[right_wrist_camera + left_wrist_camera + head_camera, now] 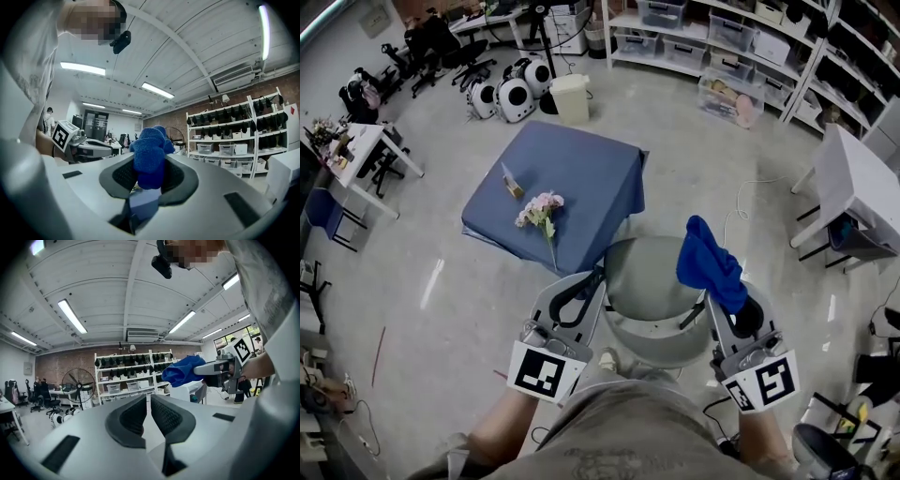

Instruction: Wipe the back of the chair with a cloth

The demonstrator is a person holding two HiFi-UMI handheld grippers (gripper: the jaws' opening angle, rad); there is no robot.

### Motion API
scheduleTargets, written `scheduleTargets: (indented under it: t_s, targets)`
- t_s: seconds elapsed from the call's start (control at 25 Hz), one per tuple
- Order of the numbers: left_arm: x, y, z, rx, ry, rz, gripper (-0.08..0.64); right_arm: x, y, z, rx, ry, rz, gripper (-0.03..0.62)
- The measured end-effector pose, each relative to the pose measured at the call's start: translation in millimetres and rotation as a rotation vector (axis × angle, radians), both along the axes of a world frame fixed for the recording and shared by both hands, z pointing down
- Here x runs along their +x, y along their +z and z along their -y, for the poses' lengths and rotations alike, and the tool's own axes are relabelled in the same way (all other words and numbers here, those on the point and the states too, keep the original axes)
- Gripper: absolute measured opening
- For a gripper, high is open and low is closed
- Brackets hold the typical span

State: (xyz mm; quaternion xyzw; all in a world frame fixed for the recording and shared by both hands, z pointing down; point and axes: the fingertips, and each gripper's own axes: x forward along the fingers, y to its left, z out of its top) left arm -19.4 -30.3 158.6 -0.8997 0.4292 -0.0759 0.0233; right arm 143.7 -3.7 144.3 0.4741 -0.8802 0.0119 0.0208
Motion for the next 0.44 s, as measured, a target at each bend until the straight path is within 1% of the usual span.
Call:
scheduleTargets:
  t_s: [0.12,0.44]
  targets:
    - [-2,-1,1,-0.019,-0.015,-0.006,0.043,1,-1,0,0.007,0.001,-0.004,0.11]
    - [0,-2,5,-0.017,-0.022,-0.009,0.043,12,0,0,0.004,0.033,-0.015,0.112]
